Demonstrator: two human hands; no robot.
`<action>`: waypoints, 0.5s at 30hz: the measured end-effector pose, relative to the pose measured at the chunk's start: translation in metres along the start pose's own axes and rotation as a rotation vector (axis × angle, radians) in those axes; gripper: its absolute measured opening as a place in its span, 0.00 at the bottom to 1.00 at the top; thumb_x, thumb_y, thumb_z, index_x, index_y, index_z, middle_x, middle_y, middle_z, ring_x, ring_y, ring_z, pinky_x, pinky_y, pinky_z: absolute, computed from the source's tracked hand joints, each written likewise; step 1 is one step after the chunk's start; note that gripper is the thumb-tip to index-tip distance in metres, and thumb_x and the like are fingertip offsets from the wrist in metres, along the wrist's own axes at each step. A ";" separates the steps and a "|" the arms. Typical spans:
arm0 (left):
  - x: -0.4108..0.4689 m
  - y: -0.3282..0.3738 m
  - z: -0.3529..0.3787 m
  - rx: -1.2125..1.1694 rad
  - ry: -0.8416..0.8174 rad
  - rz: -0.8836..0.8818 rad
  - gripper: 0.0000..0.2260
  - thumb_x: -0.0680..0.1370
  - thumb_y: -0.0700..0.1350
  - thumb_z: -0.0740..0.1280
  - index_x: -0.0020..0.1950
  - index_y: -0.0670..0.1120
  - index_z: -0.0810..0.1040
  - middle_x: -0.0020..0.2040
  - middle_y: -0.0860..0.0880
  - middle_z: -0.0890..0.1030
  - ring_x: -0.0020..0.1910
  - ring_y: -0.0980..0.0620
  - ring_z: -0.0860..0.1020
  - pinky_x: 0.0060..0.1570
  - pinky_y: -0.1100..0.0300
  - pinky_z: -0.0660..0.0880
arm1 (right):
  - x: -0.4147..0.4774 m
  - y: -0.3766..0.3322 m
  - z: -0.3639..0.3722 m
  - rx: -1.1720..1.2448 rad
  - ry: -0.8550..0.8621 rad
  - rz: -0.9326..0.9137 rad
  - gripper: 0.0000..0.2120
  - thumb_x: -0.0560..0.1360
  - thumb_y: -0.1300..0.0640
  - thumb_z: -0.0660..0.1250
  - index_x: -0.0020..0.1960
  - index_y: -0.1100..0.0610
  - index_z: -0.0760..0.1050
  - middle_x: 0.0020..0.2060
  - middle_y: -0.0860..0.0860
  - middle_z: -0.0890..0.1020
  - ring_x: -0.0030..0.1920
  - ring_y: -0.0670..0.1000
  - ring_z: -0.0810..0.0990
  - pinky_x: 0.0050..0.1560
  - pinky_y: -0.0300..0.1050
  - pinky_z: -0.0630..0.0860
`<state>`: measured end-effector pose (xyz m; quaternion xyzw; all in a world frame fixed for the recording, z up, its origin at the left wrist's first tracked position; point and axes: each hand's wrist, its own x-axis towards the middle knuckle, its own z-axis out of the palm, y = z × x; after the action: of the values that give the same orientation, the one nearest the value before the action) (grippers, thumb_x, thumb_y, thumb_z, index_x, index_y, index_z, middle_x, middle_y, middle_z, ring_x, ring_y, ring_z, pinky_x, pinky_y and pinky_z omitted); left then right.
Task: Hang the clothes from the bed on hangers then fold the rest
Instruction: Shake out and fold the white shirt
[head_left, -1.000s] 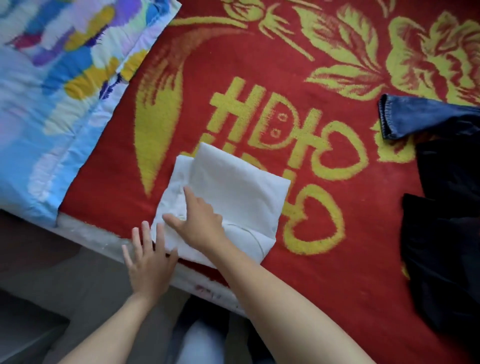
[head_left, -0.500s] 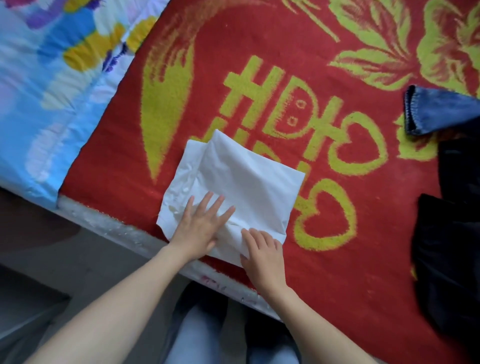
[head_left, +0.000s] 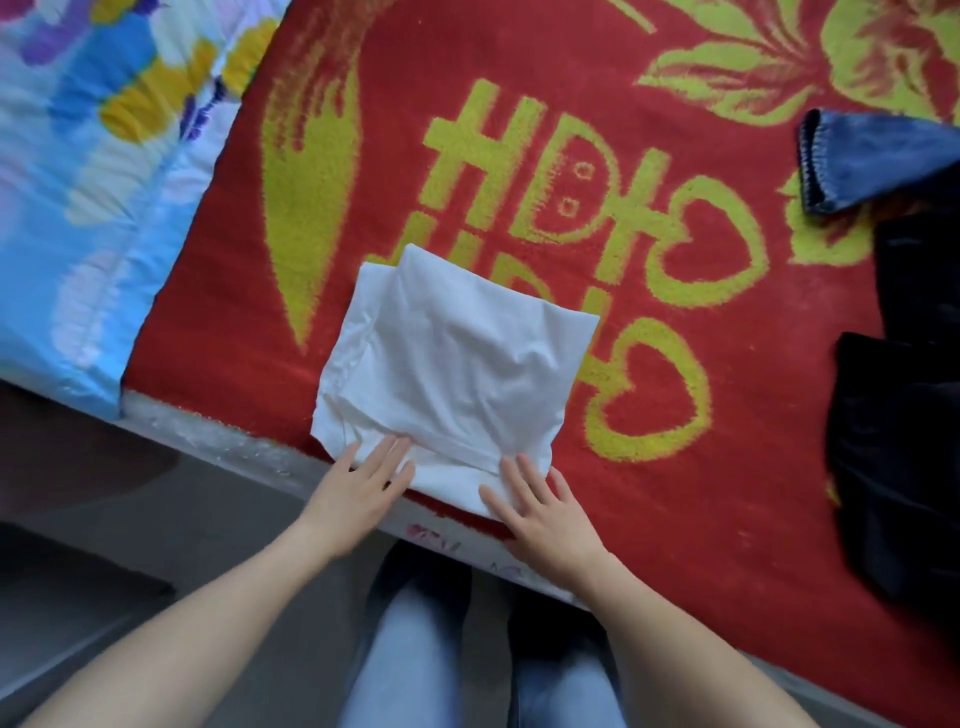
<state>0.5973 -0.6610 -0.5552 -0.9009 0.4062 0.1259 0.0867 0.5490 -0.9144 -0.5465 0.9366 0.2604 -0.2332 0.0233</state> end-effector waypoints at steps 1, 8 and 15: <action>-0.006 0.003 0.006 0.004 -0.062 -0.061 0.37 0.53 0.37 0.78 0.60 0.38 0.70 0.58 0.38 0.80 0.55 0.41 0.80 0.47 0.43 0.78 | 0.003 0.001 -0.002 -0.004 -0.039 0.002 0.34 0.53 0.39 0.79 0.57 0.48 0.81 0.57 0.56 0.81 0.58 0.57 0.80 0.49 0.56 0.79; 0.015 0.014 0.012 -0.004 0.063 -0.140 0.53 0.59 0.41 0.73 0.77 0.42 0.46 0.76 0.39 0.52 0.71 0.40 0.62 0.62 0.41 0.66 | 0.009 -0.004 0.000 0.018 -0.012 0.106 0.44 0.42 0.55 0.82 0.59 0.47 0.79 0.58 0.62 0.79 0.58 0.62 0.79 0.48 0.61 0.77; 0.023 -0.021 0.020 -0.103 -0.118 -0.033 0.53 0.44 0.54 0.84 0.67 0.46 0.71 0.63 0.40 0.77 0.60 0.38 0.77 0.50 0.35 0.73 | 0.015 0.016 0.012 0.037 0.111 0.071 0.39 0.50 0.63 0.79 0.60 0.47 0.78 0.59 0.60 0.79 0.58 0.61 0.79 0.51 0.61 0.76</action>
<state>0.6242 -0.6584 -0.5797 -0.9018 0.3785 0.1978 0.0662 0.5627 -0.9232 -0.5654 0.9570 0.2237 -0.1846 -0.0005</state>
